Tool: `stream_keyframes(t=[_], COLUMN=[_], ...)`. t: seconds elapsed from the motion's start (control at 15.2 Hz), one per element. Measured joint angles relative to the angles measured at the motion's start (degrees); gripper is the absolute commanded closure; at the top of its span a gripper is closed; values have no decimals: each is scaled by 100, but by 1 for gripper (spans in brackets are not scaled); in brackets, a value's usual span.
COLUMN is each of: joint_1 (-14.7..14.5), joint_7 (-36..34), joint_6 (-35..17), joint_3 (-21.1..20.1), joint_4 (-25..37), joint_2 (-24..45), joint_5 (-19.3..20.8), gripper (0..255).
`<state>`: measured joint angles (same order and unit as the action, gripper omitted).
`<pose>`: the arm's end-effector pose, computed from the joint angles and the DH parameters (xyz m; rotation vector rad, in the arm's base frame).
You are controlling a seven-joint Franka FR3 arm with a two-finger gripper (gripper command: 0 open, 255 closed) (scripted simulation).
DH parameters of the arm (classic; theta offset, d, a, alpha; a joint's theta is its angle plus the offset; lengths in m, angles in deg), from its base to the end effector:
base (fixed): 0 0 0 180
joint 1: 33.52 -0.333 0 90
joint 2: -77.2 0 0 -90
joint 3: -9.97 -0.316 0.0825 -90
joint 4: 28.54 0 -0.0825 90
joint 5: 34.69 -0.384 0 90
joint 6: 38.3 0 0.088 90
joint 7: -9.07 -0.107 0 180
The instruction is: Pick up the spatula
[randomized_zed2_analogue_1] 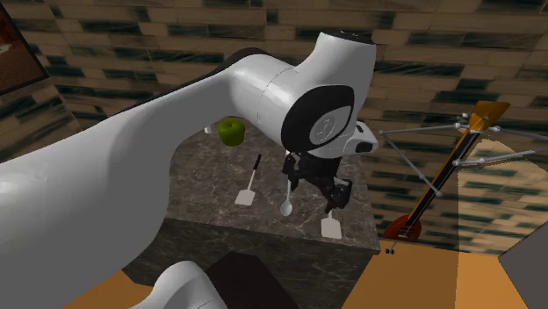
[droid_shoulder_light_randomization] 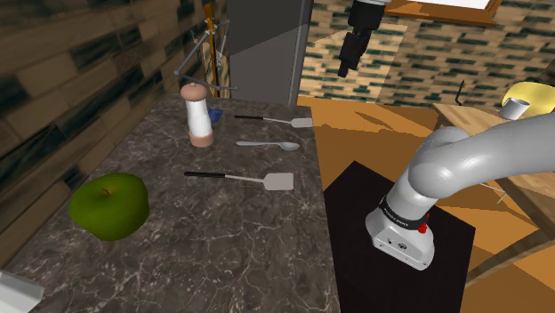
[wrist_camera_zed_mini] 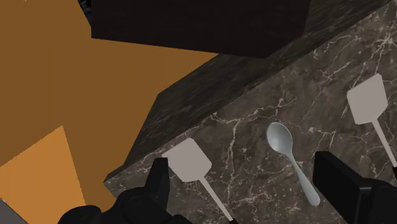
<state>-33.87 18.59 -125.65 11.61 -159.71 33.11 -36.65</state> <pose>0.3072 -0.0062 0.6128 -3.0790 -0.2365 -0.0145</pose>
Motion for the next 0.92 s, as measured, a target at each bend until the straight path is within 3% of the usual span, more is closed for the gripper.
stream_keyframes(t=[0.46, 0.92], joint_1=[-303, -754], joint_7=[-60, -277], joint_6=[-634, -1567], joint_3=[-391, -1085], joint_4=[-241, -419], joint_2=[328, 958], joint_5=[-233, -562], gripper=[0, 0])
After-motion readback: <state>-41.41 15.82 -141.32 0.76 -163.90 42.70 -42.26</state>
